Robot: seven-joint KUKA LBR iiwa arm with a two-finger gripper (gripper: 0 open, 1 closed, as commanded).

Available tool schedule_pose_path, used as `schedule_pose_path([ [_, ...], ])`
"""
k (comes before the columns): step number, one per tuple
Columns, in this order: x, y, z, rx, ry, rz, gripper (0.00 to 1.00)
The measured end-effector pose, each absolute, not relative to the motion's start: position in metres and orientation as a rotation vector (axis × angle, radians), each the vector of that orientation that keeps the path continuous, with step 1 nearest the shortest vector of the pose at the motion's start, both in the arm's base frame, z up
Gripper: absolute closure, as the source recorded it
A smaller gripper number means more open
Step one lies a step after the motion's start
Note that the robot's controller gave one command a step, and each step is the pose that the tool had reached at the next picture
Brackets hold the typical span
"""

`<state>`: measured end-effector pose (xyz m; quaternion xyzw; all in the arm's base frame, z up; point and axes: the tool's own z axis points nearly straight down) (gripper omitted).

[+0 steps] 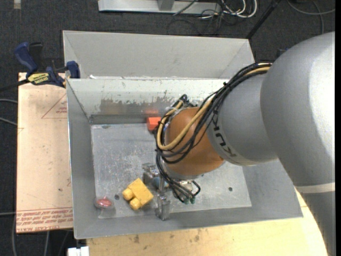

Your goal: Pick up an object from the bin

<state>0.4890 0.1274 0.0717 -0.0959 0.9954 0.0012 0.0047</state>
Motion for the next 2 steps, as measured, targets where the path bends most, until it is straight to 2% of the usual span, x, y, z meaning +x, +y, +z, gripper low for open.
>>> schedule_pose_path([
  [1,0.4847,0.1964,0.0730,-0.307,3.106,0.011,0.00],
  [2,0.4813,0.1925,0.0715,-0.299,3.125,0.004,1.00],
])
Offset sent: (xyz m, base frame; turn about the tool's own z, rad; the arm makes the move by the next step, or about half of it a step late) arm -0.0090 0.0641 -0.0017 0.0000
